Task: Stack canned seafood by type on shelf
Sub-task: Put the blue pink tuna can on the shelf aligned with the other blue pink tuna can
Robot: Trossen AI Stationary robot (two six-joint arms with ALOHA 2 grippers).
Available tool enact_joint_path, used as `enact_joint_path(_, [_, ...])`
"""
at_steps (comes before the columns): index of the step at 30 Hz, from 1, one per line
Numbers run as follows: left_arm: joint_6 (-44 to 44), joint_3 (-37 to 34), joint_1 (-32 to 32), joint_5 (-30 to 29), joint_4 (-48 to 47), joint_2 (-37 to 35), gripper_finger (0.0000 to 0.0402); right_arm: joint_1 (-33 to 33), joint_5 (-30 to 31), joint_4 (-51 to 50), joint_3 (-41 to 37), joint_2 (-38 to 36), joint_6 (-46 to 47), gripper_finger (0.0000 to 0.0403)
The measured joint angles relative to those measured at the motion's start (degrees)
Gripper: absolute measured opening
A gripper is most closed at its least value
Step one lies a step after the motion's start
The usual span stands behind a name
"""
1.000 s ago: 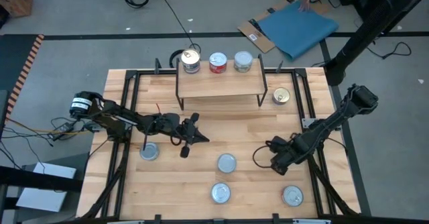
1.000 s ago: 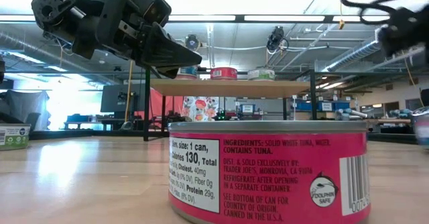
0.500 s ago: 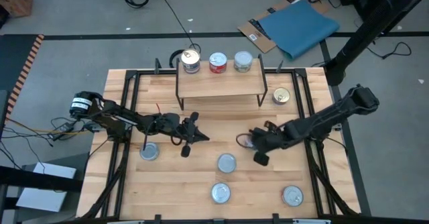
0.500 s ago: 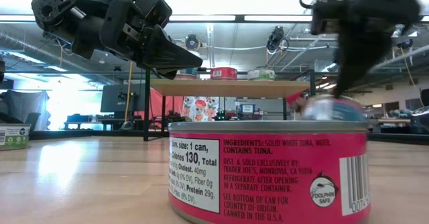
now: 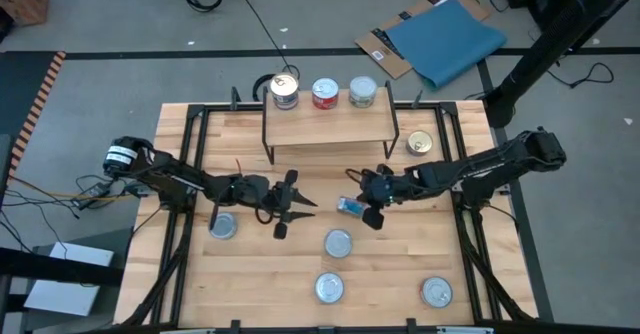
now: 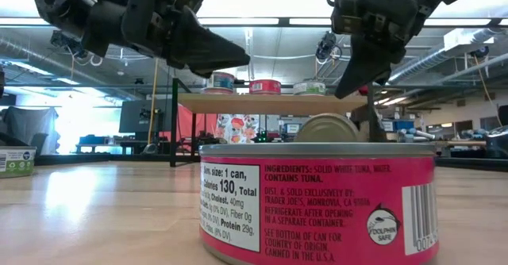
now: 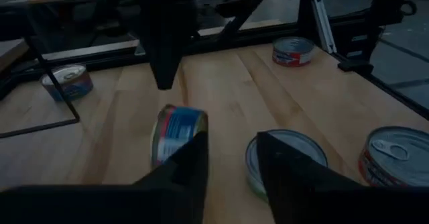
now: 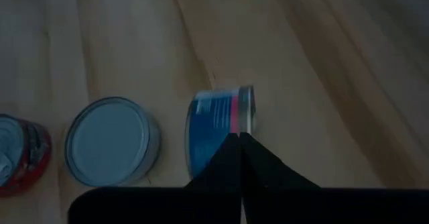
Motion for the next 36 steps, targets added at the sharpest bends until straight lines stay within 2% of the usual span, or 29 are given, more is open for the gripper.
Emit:
enact_joint_path(4, [-0.31, 1.06, -0.52, -2.32, -0.89, 0.0, 0.0174, 0.48, -1.19, 0.01, 0.0, 0.0, 3.22, 0.0021])
enact_joint_path(12, [-1.8, 1.91, -0.51, -5.02, -1.24, 0.71, 0.0227, 4.99, 3.98, 0.0, 0.0, 0.0, 4.26, 0.0135])
enact_joint_path(19, [1.38, 9.48, -0.24, -5.8, -11.38, 5.7, 0.0257, 5.79, 5.03, -0.08, 0.0, 0.0, 6.04, 0.0211])
enact_joint_path(24, [2.98, 14.46, 1.67, -6.15, -18.57, 7.26, 0.0271, 5.79, 5.02, -0.16, 0.0, 0.0, 6.1, 0.0233])
enact_joint_path(27, [3.21, 17.33, 3.23, -3.38, -24.17, 7.98, 0.0276, 5.79, 5.0, -0.23, 0.0, 0.0, 5.31, 0.0236])
enact_joint_path(36, [4.77, 22.28, 5.93, 1.36, -28.12, 13.68, 0.0277, 5.88, 4.98, -0.28, 0.0, -0.02, 4.52, 0.0235])
